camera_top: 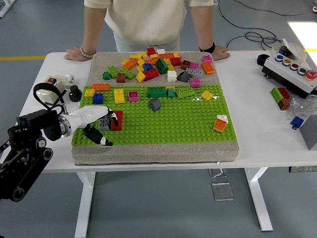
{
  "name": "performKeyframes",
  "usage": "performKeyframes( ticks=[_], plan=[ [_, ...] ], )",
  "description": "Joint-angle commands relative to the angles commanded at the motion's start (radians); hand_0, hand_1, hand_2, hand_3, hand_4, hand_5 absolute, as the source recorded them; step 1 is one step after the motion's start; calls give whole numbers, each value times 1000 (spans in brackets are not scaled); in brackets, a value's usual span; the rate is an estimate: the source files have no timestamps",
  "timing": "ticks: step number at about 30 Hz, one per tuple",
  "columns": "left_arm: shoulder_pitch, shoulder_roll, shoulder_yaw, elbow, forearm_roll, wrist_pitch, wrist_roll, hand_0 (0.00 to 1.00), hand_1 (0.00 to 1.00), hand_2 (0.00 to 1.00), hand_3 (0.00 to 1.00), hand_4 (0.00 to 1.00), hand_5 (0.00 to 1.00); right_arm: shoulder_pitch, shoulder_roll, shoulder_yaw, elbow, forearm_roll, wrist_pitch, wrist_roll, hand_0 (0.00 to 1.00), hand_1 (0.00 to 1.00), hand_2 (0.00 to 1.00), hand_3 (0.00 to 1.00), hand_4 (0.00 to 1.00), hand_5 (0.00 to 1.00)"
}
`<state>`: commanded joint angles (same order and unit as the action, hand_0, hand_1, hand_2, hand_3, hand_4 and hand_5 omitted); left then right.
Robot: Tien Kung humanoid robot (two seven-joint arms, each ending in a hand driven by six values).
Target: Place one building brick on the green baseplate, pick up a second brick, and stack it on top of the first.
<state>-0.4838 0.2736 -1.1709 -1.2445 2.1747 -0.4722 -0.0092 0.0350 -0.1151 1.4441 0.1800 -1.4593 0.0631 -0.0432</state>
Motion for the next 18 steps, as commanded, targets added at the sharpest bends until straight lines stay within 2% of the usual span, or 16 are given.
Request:
performKeyframes(
  ticks=[7,18],
  plan=[
    [3,1,2,-8,2,-6,1,995,876,855,609,968,216,-1,0,0,0,-1,0,-1,759,686,732,754,998,501],
    [-3,3,-7,-13,-5,13,-4,996,874,855,609,966,218,0,0,3,0,-1,1,0,758,686,732,754,998,501]
  ],
)
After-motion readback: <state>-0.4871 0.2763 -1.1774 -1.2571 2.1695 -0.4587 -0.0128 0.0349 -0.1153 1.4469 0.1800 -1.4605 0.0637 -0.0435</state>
